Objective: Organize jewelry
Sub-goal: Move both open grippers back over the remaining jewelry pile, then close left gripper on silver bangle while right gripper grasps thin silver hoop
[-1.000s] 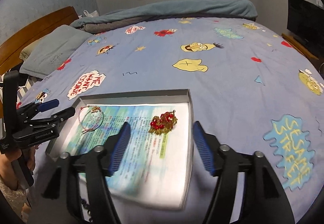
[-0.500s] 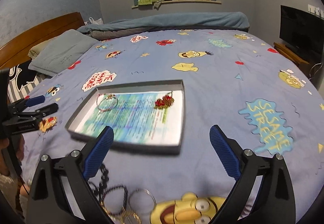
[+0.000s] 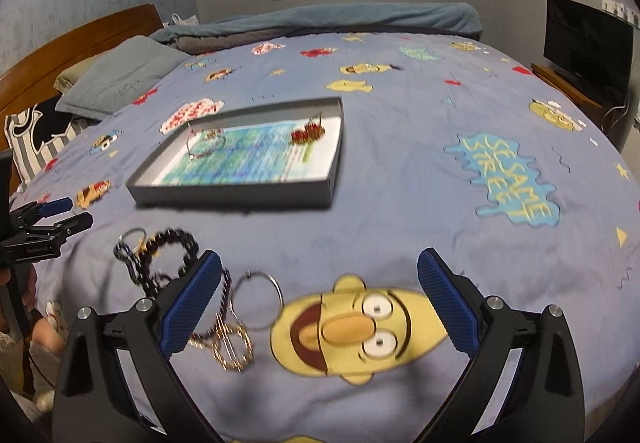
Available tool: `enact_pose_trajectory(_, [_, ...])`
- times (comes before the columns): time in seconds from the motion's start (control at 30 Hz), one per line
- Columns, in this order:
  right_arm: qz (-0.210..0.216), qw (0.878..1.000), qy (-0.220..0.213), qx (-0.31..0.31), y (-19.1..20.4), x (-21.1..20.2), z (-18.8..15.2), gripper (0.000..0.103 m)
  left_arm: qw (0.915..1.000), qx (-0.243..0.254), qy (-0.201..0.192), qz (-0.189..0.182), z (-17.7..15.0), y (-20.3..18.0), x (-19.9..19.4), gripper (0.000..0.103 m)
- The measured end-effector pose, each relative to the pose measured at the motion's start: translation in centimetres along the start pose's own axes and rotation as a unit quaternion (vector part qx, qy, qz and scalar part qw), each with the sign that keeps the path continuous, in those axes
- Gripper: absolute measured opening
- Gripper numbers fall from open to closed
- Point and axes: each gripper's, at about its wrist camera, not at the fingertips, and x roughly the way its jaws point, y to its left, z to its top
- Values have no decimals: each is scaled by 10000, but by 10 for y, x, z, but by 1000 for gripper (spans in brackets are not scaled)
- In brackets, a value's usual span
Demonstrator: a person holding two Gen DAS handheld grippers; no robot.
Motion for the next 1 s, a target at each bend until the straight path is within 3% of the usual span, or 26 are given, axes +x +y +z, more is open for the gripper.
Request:
enact_pose_trajectory(0.1, [11, 9999, 76, 67, 0, 2, -11, 97, 9998, -107, 30, -166, -11, -3, 1, 92])
enact_pose_trajectory(0.5, [104, 9987, 409, -270, 24, 13, -49, 97, 9996, 168, 94, -225, -27, -24, 5, 92])
enact_pose_trajectory(1.0, [103, 9985, 503, -186, 23, 22, -53, 97, 9987, 210, 272, -366, -11, -29, 42, 88])
